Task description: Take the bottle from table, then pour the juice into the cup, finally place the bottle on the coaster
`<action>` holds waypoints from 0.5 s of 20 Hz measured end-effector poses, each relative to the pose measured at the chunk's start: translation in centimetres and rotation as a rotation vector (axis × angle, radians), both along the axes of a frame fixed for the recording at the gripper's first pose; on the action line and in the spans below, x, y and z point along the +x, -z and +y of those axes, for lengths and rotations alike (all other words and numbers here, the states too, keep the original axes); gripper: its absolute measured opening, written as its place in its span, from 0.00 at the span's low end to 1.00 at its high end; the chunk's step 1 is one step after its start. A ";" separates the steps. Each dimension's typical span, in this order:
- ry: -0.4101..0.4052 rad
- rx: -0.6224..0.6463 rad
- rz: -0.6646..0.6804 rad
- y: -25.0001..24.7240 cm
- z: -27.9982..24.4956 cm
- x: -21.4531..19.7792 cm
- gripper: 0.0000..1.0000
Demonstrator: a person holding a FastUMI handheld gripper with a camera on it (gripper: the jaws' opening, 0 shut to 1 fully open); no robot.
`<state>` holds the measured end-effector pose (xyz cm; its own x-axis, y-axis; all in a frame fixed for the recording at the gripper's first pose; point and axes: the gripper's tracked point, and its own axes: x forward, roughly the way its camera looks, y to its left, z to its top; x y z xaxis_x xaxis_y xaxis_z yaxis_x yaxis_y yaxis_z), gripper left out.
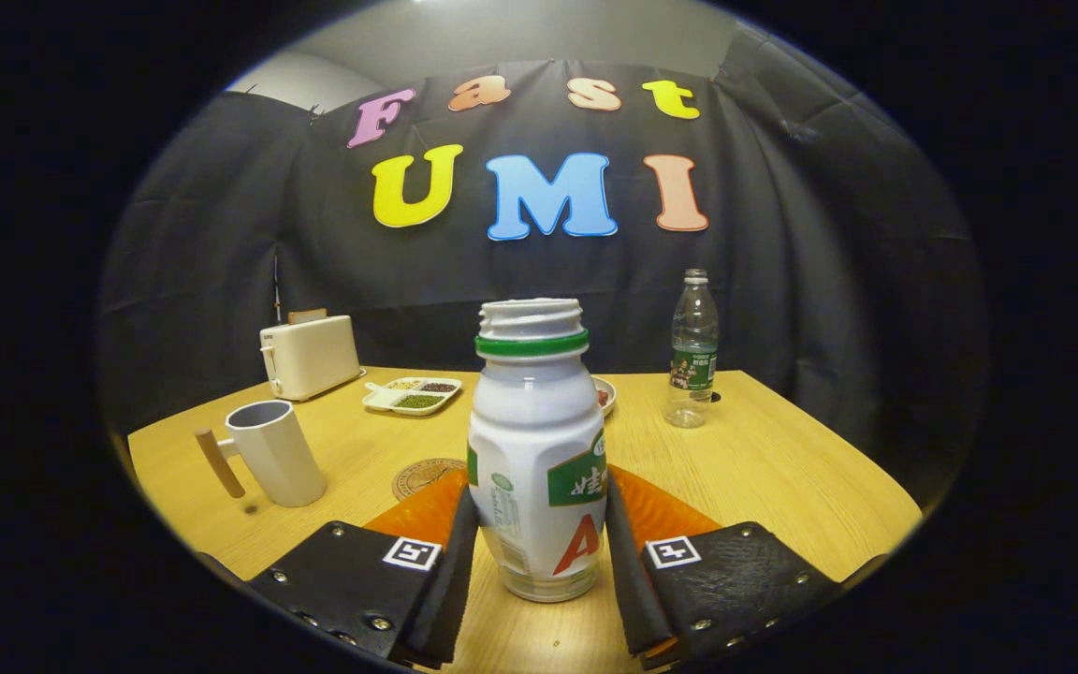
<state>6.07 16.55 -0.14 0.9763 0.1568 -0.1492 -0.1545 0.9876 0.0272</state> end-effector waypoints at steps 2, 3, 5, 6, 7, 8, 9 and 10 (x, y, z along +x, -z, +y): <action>0.009 -0.027 -0.008 -0.1 0.2 -0.1 0.65; 0.012 -0.051 -0.021 -0.6 0.4 -0.2 0.65; 0.021 -0.109 -0.052 -1.8 0.8 -0.2 0.65; 0.029 -0.155 -0.062 -2.5 1.2 -0.2 0.65; 0.037 -0.217 -0.079 -3.2 1.7 -0.1 0.65; 0.039 -0.291 -0.091 -4.0 2.3 0.1 0.65; 0.037 -0.356 -0.105 -4.9 3.2 0.1 0.65; 0.036 -0.423 -0.116 -5.5 4.1 0.3 0.65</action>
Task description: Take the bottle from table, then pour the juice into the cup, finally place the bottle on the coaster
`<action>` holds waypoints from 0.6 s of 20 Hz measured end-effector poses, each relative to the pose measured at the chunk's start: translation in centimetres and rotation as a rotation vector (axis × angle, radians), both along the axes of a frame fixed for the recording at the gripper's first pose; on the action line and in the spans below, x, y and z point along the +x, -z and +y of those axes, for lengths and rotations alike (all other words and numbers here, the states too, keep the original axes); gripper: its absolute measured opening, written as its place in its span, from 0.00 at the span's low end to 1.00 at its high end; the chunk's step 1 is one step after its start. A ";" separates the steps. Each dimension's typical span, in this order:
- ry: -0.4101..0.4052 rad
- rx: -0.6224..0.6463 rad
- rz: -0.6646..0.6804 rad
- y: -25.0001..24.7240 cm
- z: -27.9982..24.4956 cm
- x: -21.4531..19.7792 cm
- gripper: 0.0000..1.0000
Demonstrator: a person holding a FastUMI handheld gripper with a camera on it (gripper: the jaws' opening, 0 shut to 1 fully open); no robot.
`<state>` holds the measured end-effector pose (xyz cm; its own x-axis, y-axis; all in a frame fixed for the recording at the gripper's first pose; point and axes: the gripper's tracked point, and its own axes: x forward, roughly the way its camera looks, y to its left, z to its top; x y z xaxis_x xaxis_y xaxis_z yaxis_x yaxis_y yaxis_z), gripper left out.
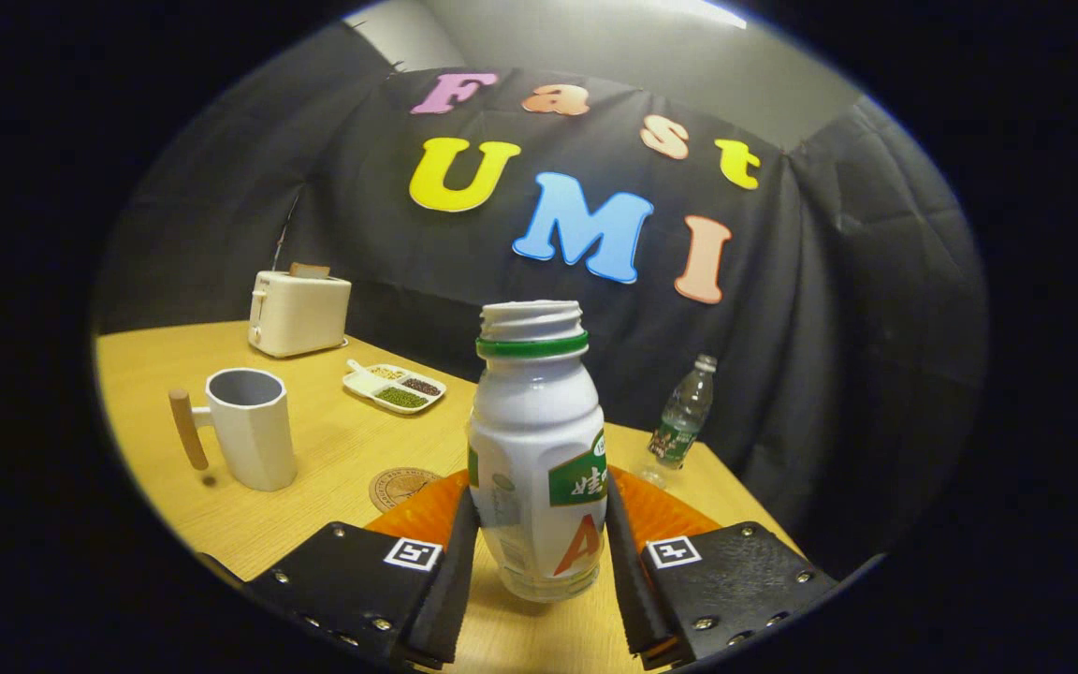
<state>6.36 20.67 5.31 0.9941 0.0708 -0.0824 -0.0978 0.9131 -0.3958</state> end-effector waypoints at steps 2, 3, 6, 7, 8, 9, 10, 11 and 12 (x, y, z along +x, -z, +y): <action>-0.009 -0.127 -0.024 -1.5 2.0 0.4 0.65; -0.020 -0.167 -0.034 -2.2 3.3 0.5 0.65; -0.023 -0.316 -0.076 -3.2 5.6 0.8 0.65; -0.028 -0.369 -0.078 -3.1 6.3 1.0 0.65; -0.034 -0.402 -0.079 -2.9 6.8 1.1 0.65; -0.033 -0.444 -0.078 -2.8 7.3 1.3 0.65; -0.034 -0.473 -0.084 -2.8 7.5 1.2 0.65; -0.030 -0.503 -0.089 -2.8 7.7 1.2 0.65; -0.025 -0.540 -0.094 -2.9 7.9 1.4 0.65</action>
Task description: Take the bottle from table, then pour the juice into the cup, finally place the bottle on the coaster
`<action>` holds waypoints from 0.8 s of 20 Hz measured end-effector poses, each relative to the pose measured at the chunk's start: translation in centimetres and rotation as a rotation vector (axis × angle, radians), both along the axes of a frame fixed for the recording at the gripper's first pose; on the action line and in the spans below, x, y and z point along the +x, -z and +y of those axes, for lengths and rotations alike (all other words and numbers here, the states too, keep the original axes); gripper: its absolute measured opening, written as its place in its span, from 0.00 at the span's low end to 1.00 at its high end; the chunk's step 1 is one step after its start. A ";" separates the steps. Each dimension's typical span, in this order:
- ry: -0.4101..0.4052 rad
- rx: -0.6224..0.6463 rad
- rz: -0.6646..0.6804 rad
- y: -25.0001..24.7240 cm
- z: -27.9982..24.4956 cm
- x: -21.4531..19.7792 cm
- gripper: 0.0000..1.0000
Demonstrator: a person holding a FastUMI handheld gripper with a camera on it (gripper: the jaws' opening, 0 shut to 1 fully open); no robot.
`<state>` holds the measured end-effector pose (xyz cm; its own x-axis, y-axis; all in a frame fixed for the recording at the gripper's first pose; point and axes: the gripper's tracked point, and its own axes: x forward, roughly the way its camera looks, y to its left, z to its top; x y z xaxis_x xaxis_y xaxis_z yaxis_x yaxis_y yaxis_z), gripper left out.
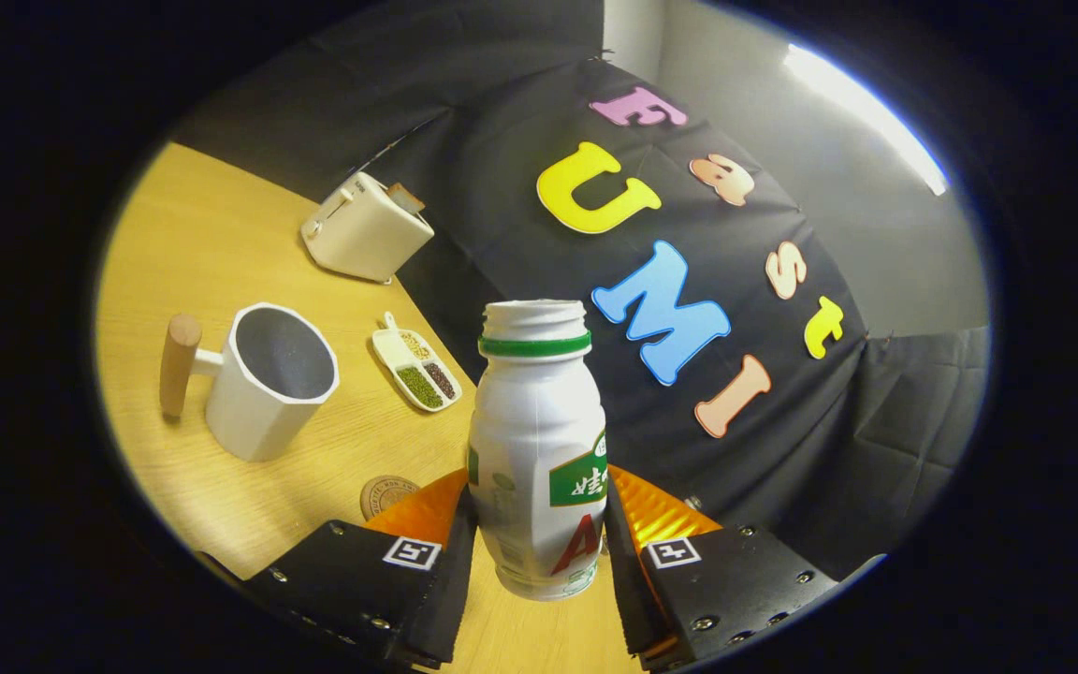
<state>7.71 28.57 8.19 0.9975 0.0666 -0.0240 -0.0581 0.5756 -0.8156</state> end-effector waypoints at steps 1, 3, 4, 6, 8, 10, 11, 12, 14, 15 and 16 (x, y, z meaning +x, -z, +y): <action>0.004 -0.028 -0.014 -0.3 0.1 0.0 0.65; 0.011 -0.095 -0.043 -0.8 0.5 0.3 0.65; 0.013 -0.136 -0.060 -1.1 0.8 0.3 0.65; 0.022 -0.209 -0.084 -1.2 1.2 0.4 0.65; 0.022 -0.272 -0.104 -1.5 1.6 0.5 0.65; 0.038 -0.342 -0.139 -1.8 1.7 0.5 0.65; 0.048 -0.388 -0.163 -2.2 1.9 0.6 0.65; 0.050 -0.417 -0.176 -2.3 2.0 0.6 0.65; 0.051 -0.446 -0.176 -1.9 2.1 0.8 0.65; 0.051 -0.460 -0.174 -1.8 2.1 0.9 0.65; 0.054 -0.470 -0.174 -1.7 2.1 1.0 0.65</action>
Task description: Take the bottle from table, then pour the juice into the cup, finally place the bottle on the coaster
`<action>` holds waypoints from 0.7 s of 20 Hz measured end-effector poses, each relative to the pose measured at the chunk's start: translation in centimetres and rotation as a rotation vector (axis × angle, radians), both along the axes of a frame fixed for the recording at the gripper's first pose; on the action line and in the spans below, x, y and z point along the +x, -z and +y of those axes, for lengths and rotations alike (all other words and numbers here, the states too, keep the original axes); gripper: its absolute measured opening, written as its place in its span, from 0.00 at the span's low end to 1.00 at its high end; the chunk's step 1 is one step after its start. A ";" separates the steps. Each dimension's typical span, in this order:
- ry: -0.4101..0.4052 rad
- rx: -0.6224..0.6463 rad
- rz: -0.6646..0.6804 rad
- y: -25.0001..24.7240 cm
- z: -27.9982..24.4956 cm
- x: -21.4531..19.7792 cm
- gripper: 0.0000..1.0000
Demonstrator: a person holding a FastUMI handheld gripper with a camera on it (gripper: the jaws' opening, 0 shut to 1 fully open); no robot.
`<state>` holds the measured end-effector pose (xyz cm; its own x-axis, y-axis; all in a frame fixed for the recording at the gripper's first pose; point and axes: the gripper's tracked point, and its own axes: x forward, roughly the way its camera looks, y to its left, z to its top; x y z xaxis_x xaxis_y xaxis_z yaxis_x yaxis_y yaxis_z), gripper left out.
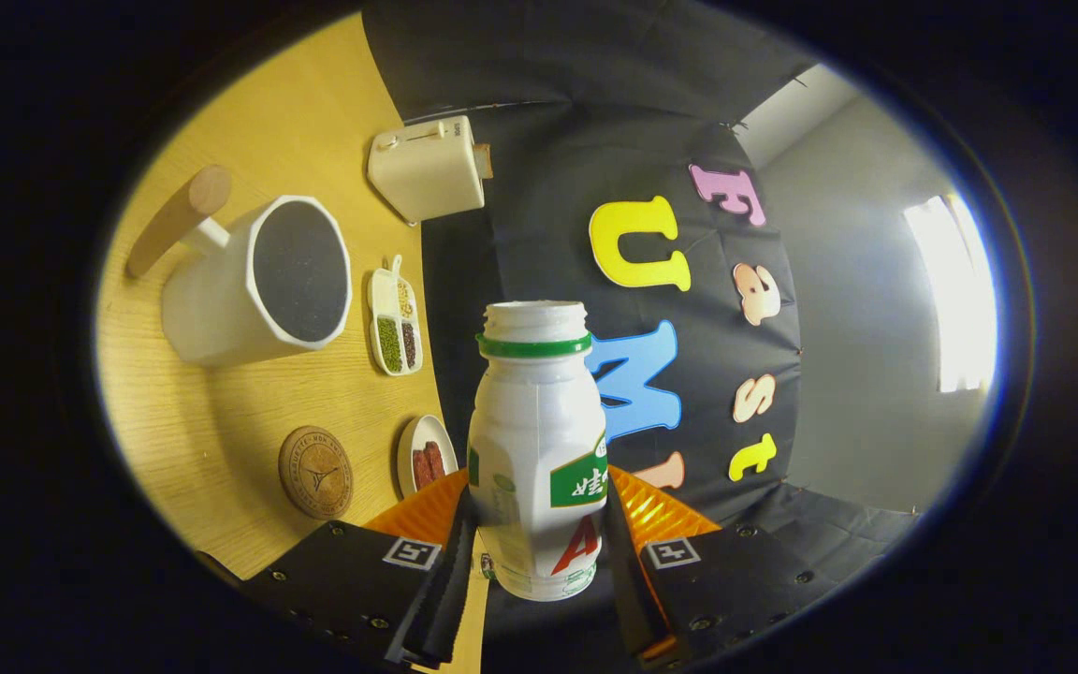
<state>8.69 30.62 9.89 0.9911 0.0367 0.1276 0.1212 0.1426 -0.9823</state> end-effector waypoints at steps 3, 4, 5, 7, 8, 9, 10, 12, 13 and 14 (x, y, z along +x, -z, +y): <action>0.006 -0.041 -0.010 0.1 0.2 0.2 0.65; 0.008 -0.064 -0.017 0.1 0.3 0.1 0.65; 0.011 -0.083 -0.025 0.0 0.4 0.1 0.65; 0.012 -0.116 -0.031 0.1 0.6 0.2 0.65; 0.015 -0.123 -0.030 0.2 0.7 0.3 0.65; 0.014 -0.134 -0.028 0.3 0.8 0.5 0.65; 0.013 -0.140 -0.031 0.4 0.9 0.5 0.65; 0.008 -0.165 -0.036 0.4 1.3 0.5 0.65; 0.004 -0.171 -0.037 0.4 1.5 0.5 0.65; 0.001 -0.177 -0.040 0.4 1.7 0.4 0.65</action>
<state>9.08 32.33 9.52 0.9855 0.0612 0.1581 0.1602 -0.0325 -0.9865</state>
